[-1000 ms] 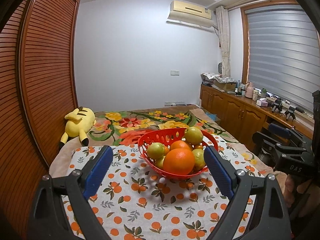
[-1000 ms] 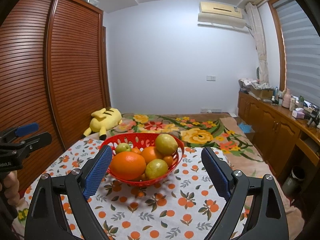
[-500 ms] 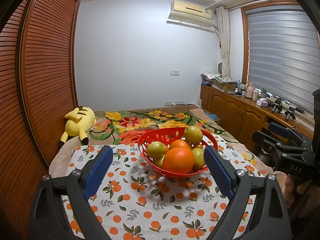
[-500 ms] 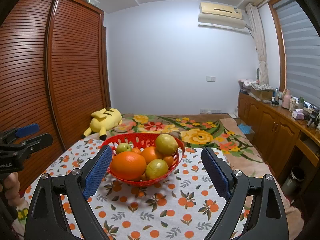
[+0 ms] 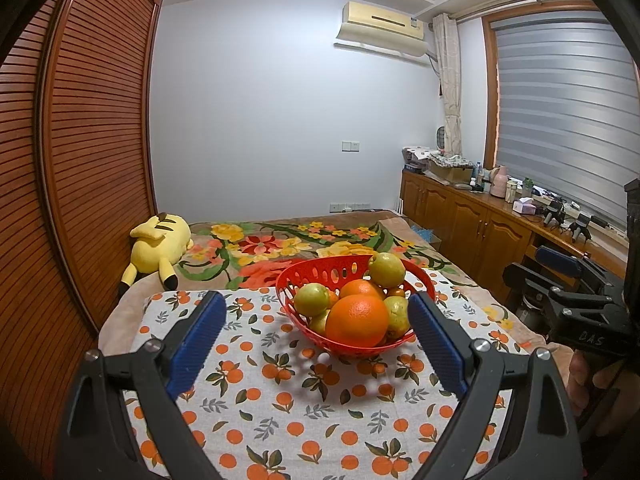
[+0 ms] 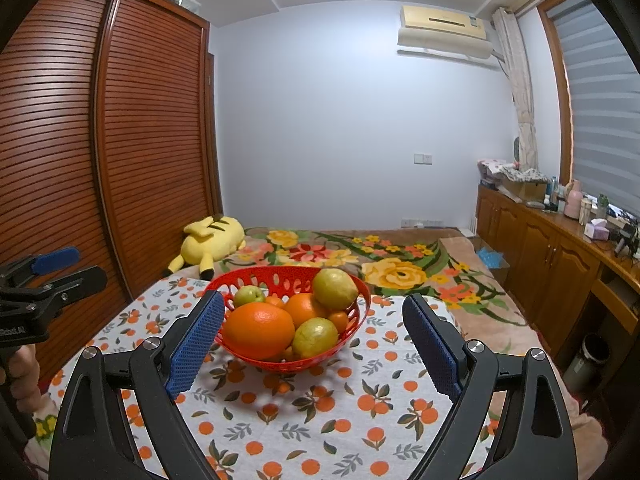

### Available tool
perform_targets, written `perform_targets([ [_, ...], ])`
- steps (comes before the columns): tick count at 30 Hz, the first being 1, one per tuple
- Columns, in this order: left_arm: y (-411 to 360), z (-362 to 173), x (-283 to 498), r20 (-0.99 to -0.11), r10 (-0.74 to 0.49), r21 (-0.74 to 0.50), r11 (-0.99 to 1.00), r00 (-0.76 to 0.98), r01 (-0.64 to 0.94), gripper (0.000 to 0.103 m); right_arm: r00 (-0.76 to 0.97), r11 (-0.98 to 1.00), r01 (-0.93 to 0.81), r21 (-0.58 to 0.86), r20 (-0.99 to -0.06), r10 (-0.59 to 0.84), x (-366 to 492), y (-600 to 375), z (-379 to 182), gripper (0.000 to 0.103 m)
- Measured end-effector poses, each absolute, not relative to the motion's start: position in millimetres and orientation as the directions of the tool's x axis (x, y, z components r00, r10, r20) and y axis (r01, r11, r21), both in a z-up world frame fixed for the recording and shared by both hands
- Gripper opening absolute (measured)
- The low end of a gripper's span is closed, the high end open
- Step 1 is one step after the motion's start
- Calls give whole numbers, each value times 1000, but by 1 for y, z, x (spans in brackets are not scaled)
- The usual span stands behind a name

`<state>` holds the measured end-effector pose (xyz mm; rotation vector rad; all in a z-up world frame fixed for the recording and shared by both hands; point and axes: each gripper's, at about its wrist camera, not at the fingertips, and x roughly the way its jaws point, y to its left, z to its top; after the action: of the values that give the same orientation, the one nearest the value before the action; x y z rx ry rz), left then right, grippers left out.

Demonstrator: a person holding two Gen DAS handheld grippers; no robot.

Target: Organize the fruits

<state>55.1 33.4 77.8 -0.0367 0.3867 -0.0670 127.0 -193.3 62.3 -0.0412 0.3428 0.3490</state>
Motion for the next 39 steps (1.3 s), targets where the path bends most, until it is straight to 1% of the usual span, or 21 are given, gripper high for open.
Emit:
perform_targets([
  [39,32,78,51,-375,-69,-47,997,924,55,93,884,940,-341,18,-335,327,127,-193,62,92],
])
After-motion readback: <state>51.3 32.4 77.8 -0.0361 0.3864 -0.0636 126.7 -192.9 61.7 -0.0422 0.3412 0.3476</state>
